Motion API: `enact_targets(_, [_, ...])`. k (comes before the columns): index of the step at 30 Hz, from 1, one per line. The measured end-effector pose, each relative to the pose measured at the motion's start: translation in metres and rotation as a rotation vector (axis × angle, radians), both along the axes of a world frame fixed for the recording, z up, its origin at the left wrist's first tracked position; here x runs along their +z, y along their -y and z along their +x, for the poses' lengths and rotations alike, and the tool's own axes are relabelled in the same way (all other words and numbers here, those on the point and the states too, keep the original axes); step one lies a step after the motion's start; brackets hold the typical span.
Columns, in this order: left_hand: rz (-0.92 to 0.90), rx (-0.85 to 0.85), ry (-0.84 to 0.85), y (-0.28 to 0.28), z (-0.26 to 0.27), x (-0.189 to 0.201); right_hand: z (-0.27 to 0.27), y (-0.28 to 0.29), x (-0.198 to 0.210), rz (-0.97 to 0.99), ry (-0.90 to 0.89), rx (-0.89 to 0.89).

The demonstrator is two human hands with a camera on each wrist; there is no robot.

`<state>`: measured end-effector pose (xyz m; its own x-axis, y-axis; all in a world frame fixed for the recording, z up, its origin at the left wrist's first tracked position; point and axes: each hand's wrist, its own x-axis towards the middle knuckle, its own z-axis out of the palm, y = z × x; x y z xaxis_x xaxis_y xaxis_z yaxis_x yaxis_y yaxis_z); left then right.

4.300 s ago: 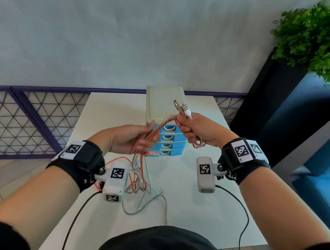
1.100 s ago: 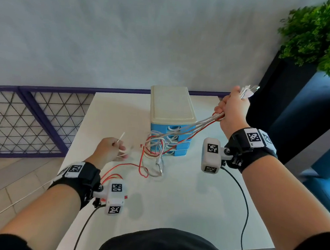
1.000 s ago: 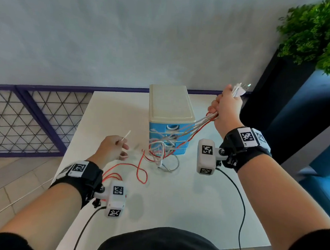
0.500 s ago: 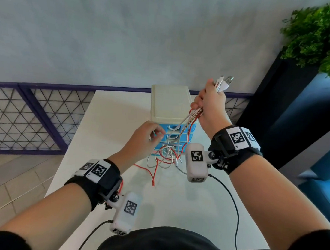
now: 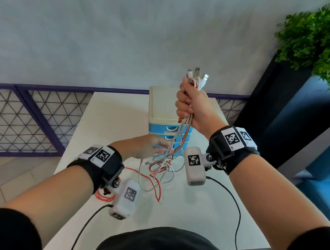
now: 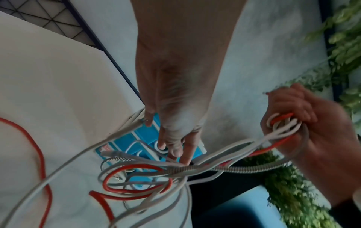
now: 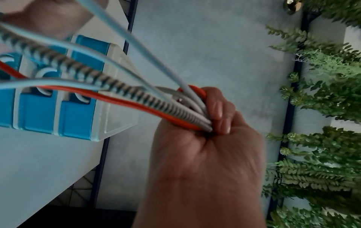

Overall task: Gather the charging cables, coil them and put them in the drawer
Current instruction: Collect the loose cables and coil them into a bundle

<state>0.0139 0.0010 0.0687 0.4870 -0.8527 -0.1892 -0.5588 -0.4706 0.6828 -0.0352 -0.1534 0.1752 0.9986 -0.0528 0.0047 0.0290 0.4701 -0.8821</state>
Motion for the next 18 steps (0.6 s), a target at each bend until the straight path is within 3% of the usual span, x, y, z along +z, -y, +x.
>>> enact_targets(4, [-0.033,0.041,0.015,-0.001,-0.001,-0.014,-0.003,-0.002,0.003,-0.081,0.011,0.023])
enact_targets(9, [-0.116,0.359,0.050,-0.022,0.007,-0.021,-0.007,0.003,0.007,-0.062,0.001,0.072])
enact_targets(11, [-0.006,0.487,0.107,-0.037,0.014,-0.027,-0.010,0.006,0.009,-0.036,-0.012,0.117])
enact_targets(15, [0.342,0.749,0.053,-0.068,0.020,-0.034,-0.015,0.015,0.016,-0.014,-0.020,0.184])
enact_targets(18, [0.385,0.841,-0.065,-0.083,0.019,-0.041,-0.016,0.021,0.021,0.005,-0.003,0.180])
